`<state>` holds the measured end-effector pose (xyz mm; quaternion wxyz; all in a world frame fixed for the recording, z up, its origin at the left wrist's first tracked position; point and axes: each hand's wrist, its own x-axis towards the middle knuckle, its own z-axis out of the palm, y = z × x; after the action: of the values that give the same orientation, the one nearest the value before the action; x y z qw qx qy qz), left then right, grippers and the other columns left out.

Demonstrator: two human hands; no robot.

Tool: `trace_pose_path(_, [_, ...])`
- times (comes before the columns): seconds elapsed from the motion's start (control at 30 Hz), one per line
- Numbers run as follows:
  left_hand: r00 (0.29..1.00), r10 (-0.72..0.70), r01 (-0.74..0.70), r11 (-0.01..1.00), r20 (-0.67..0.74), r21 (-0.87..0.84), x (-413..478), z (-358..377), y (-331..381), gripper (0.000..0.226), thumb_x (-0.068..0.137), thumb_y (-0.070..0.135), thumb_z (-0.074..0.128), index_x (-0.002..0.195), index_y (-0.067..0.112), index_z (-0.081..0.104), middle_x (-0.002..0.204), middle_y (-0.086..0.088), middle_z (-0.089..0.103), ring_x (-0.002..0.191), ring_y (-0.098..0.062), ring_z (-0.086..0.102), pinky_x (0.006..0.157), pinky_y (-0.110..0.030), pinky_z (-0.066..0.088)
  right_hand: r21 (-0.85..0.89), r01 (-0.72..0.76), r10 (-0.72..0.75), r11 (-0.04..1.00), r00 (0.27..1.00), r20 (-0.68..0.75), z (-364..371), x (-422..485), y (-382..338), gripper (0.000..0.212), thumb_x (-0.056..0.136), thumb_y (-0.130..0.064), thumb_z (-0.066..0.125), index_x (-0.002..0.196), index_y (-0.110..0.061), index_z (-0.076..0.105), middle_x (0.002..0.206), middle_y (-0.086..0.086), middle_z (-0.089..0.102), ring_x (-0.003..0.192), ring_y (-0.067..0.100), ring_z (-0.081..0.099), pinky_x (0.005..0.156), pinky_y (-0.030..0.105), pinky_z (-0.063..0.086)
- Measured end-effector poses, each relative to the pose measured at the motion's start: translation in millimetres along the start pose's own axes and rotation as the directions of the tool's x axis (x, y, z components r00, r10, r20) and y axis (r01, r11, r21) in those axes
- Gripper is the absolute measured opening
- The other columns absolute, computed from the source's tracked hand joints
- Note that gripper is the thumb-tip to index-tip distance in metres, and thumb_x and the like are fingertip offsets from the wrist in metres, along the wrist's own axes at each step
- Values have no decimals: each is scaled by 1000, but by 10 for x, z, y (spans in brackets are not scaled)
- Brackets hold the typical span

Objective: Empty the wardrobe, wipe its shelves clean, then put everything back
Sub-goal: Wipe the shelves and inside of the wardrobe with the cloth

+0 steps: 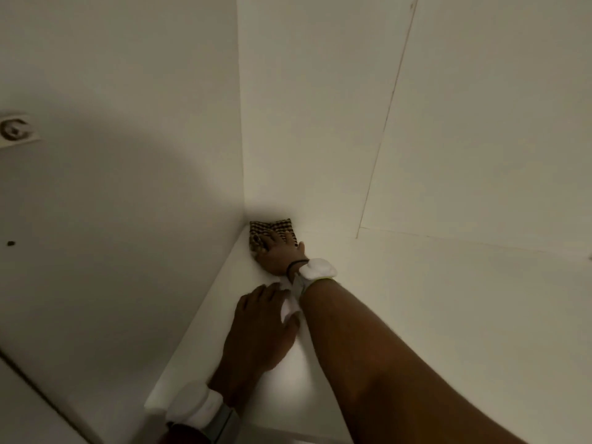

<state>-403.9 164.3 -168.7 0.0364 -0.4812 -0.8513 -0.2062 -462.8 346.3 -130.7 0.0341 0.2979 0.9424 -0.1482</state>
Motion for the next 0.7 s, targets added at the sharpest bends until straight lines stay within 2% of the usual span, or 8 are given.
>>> trace_pose_path(0.07, [999,-33,34,999,25,-33,-5,-20,1,62,95,62,33,148,32,45,157,5,41,147,-18,32,121,-40,20,25,-54,56,998,996,-67,18,-153,299,68,97,-68,31,158,-41,16,169,-6,6,154,32,-3,119,63,-1])
trace_pose_path(0.13, [1000,-25,25,999,3,-32,-17,-38,3,58,98,60,36,150,34,41,160,8,34,149,-15,25,123,-37,13,52,-127,132,991,985,-107,-12,-305,644,72,94,-72,33,158,-42,16,169,-6,5,154,34,-2,119,64,-1])
trace_pose_path(0.27, [999,-45,47,997,30,-54,-1,-72,9,56,100,58,38,151,35,39,162,9,31,150,-14,22,124,-36,10,92,-303,315,948,934,-166,-142,-670,1398,80,90,-79,32,158,-41,15,169,-6,5,154,34,-1,118,65,-2])
trace_pose_path(0.4, [999,-37,39,998,31,-46,-2,-41,11,56,100,59,36,151,35,39,161,9,31,150,-14,22,124,-37,12,132,-467,485,874,853,-191,-203,-1009,1882,87,88,-82,30,160,-37,12,169,-2,1,154,36,-5,118,65,-4])
trace_pose_path(0.5, [998,-36,38,999,52,-29,-4,-54,22,56,100,58,36,151,34,39,161,8,32,150,-15,23,124,-37,13,135,-535,552,834,814,-180,-189,-1084,1880,85,91,-78,29,161,-34,8,169,2,-3,153,38,-8,118,65,-5])
trace_pose_path(0.6, [998,-42,43,999,42,-19,-31,-66,33,55,101,55,36,151,31,41,161,5,34,150,-17,25,124,-38,15,147,-608,625,780,763,-163,-138,-1015,1669,77,97,-66,27,161,-31,3,169,5,-6,152,41,-11,116,70,-5])
trace_pose_path(0.7, [996,-56,56,998,68,1,-84,-73,71,57,103,52,31,155,30,33,165,3,26,153,-18,18,126,-40,9,165,-613,632,773,766,-116,-124,-954,1399,73,100,-59,25,161,-29,-1,168,8,-11,151,44,-14,113,73,-7])
